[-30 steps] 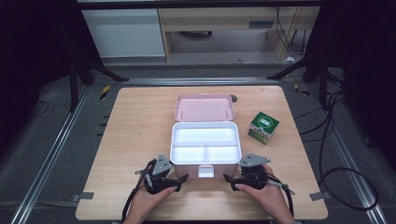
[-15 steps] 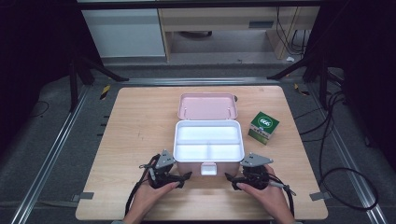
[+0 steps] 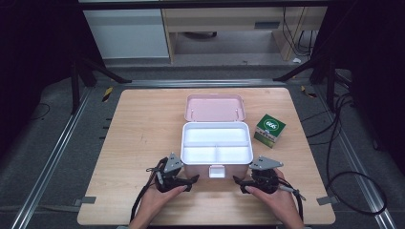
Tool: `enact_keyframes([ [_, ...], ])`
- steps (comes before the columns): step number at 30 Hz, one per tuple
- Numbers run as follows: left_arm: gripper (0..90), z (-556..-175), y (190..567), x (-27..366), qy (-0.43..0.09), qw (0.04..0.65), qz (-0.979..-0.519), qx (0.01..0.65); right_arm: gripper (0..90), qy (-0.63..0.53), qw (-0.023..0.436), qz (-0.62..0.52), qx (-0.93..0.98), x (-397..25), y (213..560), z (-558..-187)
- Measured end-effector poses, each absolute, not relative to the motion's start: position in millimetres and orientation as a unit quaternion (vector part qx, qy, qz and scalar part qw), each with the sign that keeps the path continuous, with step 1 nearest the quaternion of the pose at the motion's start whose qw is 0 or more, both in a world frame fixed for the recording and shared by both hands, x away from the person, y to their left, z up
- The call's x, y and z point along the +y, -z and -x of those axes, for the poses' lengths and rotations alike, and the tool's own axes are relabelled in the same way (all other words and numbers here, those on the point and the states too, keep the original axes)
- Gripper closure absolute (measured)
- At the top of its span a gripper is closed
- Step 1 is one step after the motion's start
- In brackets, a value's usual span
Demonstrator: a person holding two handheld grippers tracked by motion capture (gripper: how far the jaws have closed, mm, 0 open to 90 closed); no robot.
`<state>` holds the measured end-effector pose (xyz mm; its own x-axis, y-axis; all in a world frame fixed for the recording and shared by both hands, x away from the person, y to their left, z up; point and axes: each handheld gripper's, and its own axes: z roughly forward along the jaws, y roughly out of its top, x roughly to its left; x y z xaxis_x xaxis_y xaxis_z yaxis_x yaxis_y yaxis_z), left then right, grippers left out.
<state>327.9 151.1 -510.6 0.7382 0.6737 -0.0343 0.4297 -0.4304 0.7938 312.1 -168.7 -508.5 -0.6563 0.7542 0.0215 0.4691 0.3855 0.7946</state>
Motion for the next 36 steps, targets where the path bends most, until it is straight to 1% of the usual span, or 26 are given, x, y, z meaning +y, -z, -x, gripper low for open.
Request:
enact_keyframes([
  [4,21.3,-326.3,511.6,152.5,-0.146,0.422,-0.831,0.331,19.5,-0.413,0.169,-0.373,0.814,-170.4,507.4,-312.1],
  [8,22.8,-324.2,512.1,153.2,-0.142,0.423,-0.83,0.335,13.7,-0.414,0.16,-0.369,0.816,-174.3,504.7,-309.8],
  [11,23.2,-322.5,512.4,153.3,-0.144,0.42,-0.832,0.333,15.6,-0.415,0.153,-0.372,0.816,-179.0,504.8,-309.9],
  [14,25.4,-321.2,511.7,154.8,-0.144,0.42,-0.833,0.33,15.1,-0.411,0.148,-0.37,0.82,-180.6,506.0,-310.3],
  [15,24.8,-320.7,511.1,155.4,-0.144,0.419,-0.834,0.328,14.9,-0.409,0.148,-0.369,0.821,-180.7,505.5,-310.1],
  [16,20.1,-319.9,510.5,156.3,-0.148,0.417,-0.835,0.327,13.8,-0.408,0.146,-0.365,0.824,-182.1,502.2,-309.8],
  [17,20.1,-319.2,509.7,157.3,-0.149,0.415,-0.836,0.326,13.8,-0.408,0.146,-0.365,0.824,-182.1,502.2,-309.8],
  [19,16.1,-317.1,508.6,161.9,-0.149,0.408,-0.841,0.324,13.1,-0.403,0.142,-0.358,0.83,-186.1,497.4,-308.5],
  [20,12.9,-316.7,508.5,164.7,-0.151,0.402,-0.843,0.324,13.8,-0.399,0.141,-0.356,0.833,-192.1,492.6,-307.3],
  [24,9.9,-321.5,509.2,180.5,-0.164,0.384,-0.84,0.348,14.6,-0.397,0.137,-0.361,0.833,-203.9,484.0,-308.2],
  [26,6.7,-326.3,510.0,189.9,-0.169,0.375,-0.836,0.364,15.8,-0.399,0.136,-0.365,0.83,-212.0,476.9,-310.0],
  [31,6.4,-332.9,514.8,204.4,-0.174,0.36,-0.833,0.383,21.1,-0.414,0.138,-0.378,0.817,-229.6,451.7,-316.6],
  [36,6.3,-336.8,520.9,214.8,-0.174,0.346,-0.83,0.401,26.4,-0.413,0.144,-0.368,0.821,-232.4,424.6,-329.5],
])
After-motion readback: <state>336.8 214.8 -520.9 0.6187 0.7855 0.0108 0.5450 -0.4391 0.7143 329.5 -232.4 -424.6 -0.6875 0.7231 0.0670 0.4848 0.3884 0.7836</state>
